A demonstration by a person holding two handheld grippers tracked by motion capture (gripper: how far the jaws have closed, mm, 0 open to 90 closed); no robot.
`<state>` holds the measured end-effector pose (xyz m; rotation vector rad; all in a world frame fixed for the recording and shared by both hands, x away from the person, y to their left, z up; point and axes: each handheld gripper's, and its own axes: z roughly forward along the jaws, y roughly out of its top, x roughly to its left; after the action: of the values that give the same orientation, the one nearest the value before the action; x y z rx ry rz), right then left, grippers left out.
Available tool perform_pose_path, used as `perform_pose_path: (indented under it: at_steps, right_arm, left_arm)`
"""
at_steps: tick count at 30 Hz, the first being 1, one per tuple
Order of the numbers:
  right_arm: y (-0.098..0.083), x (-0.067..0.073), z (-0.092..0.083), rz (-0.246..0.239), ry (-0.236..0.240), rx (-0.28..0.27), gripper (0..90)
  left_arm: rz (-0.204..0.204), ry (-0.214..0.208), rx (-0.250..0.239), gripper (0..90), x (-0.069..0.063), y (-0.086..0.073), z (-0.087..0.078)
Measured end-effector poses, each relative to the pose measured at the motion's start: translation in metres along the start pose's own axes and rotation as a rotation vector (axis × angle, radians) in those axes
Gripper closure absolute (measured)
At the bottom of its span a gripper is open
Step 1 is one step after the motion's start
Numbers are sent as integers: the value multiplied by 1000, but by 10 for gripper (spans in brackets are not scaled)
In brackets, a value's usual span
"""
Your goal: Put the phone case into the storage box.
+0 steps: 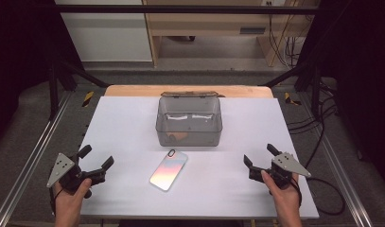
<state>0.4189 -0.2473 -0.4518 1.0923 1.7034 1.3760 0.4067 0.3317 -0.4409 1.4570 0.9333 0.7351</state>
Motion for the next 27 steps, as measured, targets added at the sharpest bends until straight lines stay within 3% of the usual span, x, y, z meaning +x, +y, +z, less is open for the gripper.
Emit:
perform_pose_path:
  at_steps: [11,13,14,17,18,20,23,27]
  right_arm:
    - [-2,-2,2,20,-16,29,48]
    - [-2,-1,2,20,-16,35,48]
    - [-2,-1,2,20,-16,35,48]
    - [-2,-1,2,22,-17,35,48]
    - [-3,-1,2,21,-15,37,47]
    - [-3,-1,2,22,-16,38,48]
    - [-3,0,3,22,-15,42,48]
    - [-3,1,4,20,-8,44,49]
  left_arm:
    - [-2,14,57,105,-4,-2,5]
    - [-9,7,86,222,-5,-3,7]
    - [-9,-5,104,222,-7,-4,8]
    - [10,-28,176,436,-12,-4,13]
    - [31,-44,222,601,-17,-4,18]
    - [38,-54,250,645,-19,-4,22]
    - [64,-91,333,828,-28,-6,36]
    - [83,-142,434,891,-44,-12,57]
